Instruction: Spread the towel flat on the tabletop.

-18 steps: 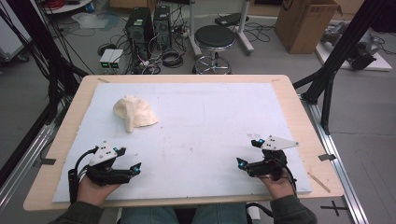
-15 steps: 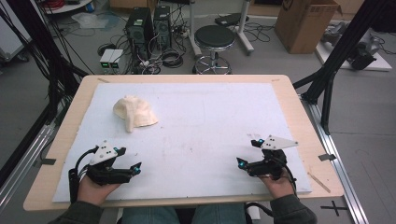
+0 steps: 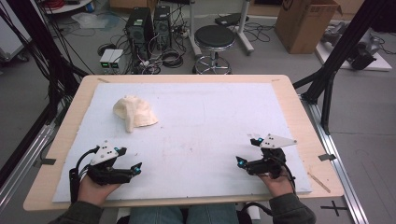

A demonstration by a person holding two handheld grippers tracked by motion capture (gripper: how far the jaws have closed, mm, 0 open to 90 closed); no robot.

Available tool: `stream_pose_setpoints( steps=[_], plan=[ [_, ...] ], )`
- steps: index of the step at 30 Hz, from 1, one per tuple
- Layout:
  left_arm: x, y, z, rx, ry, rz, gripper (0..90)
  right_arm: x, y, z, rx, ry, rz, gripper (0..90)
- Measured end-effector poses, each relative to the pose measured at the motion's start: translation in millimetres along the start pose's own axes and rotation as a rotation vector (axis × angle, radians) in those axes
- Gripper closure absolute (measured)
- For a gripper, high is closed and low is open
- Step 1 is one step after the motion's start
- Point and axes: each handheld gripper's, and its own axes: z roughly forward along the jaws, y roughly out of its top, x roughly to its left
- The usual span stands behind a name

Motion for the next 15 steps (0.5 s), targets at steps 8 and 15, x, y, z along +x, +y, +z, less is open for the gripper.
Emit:
stream_pose_setpoints(
  steps=[8,15],
  plan=[
    [0.8,1.0,-0.5,-0.007,-0.002,-0.002,21.3,-0.5,0.7,0.2,0.001,0.005,0.004,8.4],
    [1.6,2.0,-1.9,-0.006,-0.004,-0.001,22.1,-0.2,1.6,1.0,0.003,0.008,0.001,8.4]
  ],
)
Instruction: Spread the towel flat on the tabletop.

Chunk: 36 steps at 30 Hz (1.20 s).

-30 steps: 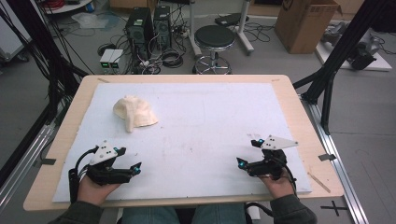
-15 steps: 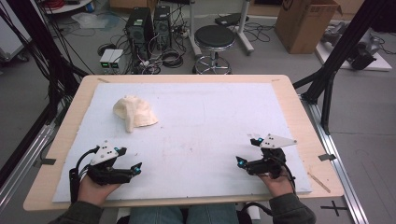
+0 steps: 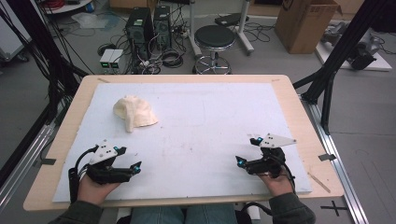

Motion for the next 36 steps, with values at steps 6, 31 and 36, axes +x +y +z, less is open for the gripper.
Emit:
stream_pose_setpoints(
  steps=[6,31,36],
  plan=[
    [2.4,0.7,-2.9,-0.005,0.006,-0.009,23.3,0.3,2.0,2.4,-0.001,0.007,-0.007,8.4],
    [56.7,44.0,22.8,0.01,0.057,-0.081,30.6,-0.5,8.7,6.2,0.003,0.02,-0.033,8.4],
    [71.8,50.7,30.4,0.008,0.101,-0.112,31.5,-1.6,9.8,7.5,0.0,0.021,-0.035,8.4]
  ],
)
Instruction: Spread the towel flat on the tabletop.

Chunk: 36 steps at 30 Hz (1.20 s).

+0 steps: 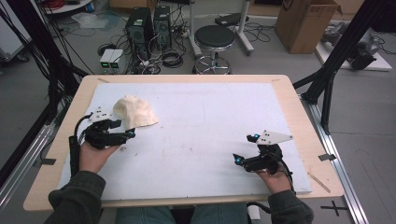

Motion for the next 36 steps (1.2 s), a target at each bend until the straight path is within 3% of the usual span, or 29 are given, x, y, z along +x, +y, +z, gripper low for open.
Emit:
stream_pose_setpoints(
  steps=[3,6,11,13,14,15,16,23,26,33,36],
  plan=[
    [13.9,8.1,8.8,-0.007,0.032,-0.033,31.6,-0.1,0.4,2.0,0.001,0.007,-0.009,8.4],
    [19.1,12.8,14.3,-0.01,0.05,-0.033,34.1,-0.3,0.5,3.5,0.008,0.01,-0.012,8.4],
    [31.6,23.6,32.8,-0.019,0.09,-0.077,34.1,-1.5,0.6,4.7,0.011,0.01,-0.012,8.4],
    [41.2,24.4,44.5,-0.045,0.109,-0.122,34.7,-1.7,0.4,4.6,0.01,0.011,-0.013,8.4],
    [41.2,24.4,44.5,-0.045,0.109,-0.122,36.3,-1.7,0.4,4.6,0.01,0.011,-0.013,8.4],
    [47.3,21.1,53.1,-0.042,0.11,-0.166,36.8,-2.0,0.0,4.6,0.006,0.012,-0.014,8.4],
    [49.4,19.1,57.5,-0.028,0.111,-0.174,36.6,-2.2,-0.1,4.7,0.005,0.013,-0.015,8.4],
    [52.5,11.8,78.8,0.007,0.133,-0.173,44.2,-2.4,-0.7,6.2,0.009,0.016,-0.019,8.4],
    [53.0,10.4,83.4,0.004,0.134,-0.189,49.4,-2.0,-0.7,5.9,0.011,0.018,-0.017,8.4],
    [54.7,3.5,99.1,0.055,0.148,-0.215,60.8,-2.5,-0.7,5.7,0.008,0.023,-0.017,8.4],
    [54.1,2.3,102.5,0.074,0.159,-0.196,64.0,-2.9,-1.0,5.8,0.005,0.023,-0.02,8.4]
  ],
)
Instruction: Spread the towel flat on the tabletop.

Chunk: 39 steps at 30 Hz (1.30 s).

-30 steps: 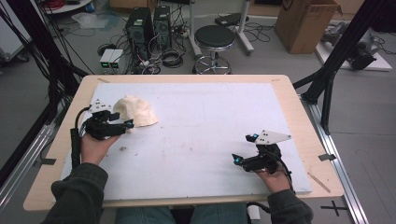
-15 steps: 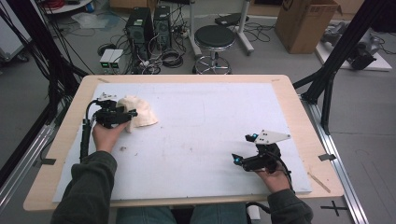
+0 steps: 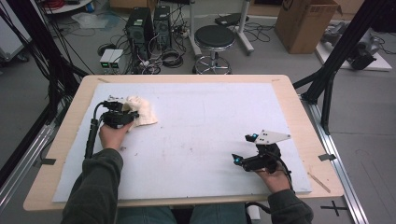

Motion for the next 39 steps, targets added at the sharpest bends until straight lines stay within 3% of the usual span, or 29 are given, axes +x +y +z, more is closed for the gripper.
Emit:
stream_pose_setpoints(
  steps=[9,16,22,30,39],
  plan=[
    [-5.0,3.0,3.0,0.024,0.015,0.039,78.3,-0.7,0.0,0.2,0.0,0.003,-0.004,8.4],
    [-4.1,5.6,-3.8,0.022,-0.003,0.035,81.8,0.0,0.0,0.1,0.0,0.006,-0.002,8.4],
    [-9.0,9.3,-14.8,0.014,-0.052,0.032,82.0,0.1,0.1,-1.1,-0.007,0.001,0.003,8.4],
    [-35.8,14.0,-33.7,-0.017,-0.161,0.078,82.0,1.1,0.6,-2.3,-0.015,-0.002,-0.001,8.4],
    [-61.8,14.3,-49.7,-0.03,-0.238,0.1,82.0,1.4,1.0,-2.5,-0.014,-0.003,-0.006,8.4]
  ],
)
